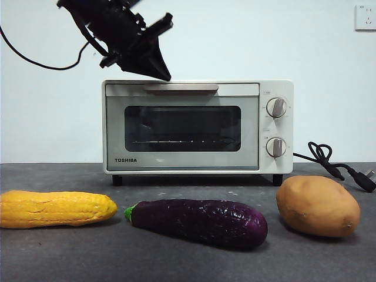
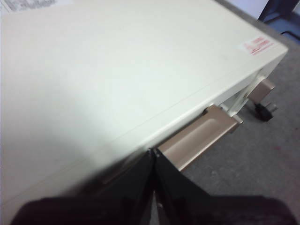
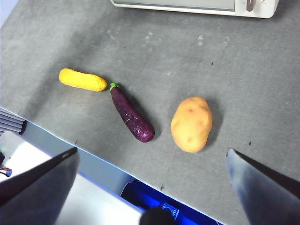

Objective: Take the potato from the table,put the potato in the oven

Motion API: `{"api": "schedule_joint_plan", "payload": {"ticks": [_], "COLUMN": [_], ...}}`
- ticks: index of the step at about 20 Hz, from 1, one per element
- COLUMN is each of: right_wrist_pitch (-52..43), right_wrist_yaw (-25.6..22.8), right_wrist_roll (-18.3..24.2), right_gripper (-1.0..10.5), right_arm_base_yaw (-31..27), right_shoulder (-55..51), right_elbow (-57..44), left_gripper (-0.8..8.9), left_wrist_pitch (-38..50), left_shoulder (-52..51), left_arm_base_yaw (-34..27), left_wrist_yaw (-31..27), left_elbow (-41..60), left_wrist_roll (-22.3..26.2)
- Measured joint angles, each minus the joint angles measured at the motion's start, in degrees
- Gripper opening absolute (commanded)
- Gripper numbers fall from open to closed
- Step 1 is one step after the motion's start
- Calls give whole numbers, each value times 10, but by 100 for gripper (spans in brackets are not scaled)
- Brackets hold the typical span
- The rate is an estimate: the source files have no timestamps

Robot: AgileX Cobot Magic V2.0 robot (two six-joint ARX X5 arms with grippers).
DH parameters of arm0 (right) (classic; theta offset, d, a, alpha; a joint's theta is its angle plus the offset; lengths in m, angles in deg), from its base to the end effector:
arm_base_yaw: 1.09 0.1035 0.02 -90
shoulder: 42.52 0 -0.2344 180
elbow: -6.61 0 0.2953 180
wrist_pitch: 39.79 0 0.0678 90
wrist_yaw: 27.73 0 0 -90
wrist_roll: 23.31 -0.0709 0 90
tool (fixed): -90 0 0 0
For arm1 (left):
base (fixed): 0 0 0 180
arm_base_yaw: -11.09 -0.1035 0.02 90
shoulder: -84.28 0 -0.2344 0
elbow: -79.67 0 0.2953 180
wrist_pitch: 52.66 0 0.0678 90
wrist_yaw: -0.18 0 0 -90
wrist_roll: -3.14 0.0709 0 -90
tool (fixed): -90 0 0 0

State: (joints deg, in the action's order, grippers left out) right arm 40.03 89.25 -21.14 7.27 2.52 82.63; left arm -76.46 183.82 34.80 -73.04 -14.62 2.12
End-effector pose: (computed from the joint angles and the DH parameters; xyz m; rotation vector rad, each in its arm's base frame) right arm 0.1870 0.0600 0.3227 0.1055 0.8426 0.5944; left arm 0.4235 -0.2083 0.2418 0.0146 0.5227 -0.6866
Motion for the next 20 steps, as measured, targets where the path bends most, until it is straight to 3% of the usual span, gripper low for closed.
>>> {"api": "schedule_joint_plan", "payload": {"ticks": [11,17,20], "right_wrist_pitch": [0,0,0], "right_wrist_yaw": [0,0,0], "right_wrist_roll": [0,0,0], "right_gripper": [599,599,599], "right_arm_base_yaw": [0,0,0], "right_shoulder": [0,0,2], "right_elbow": [0,0,0], "left_gripper": [-8,-8,-8], "left_wrist_pitch": [-28,-116,-203], "left_shoulder": [11,0,0], "left_arm_base_yaw": [9,32,57], "left_wrist_yaw": [-16,-4,15], "left_elbow": [-11,-19,-18], "left_wrist_roll": [28,45,45]}}
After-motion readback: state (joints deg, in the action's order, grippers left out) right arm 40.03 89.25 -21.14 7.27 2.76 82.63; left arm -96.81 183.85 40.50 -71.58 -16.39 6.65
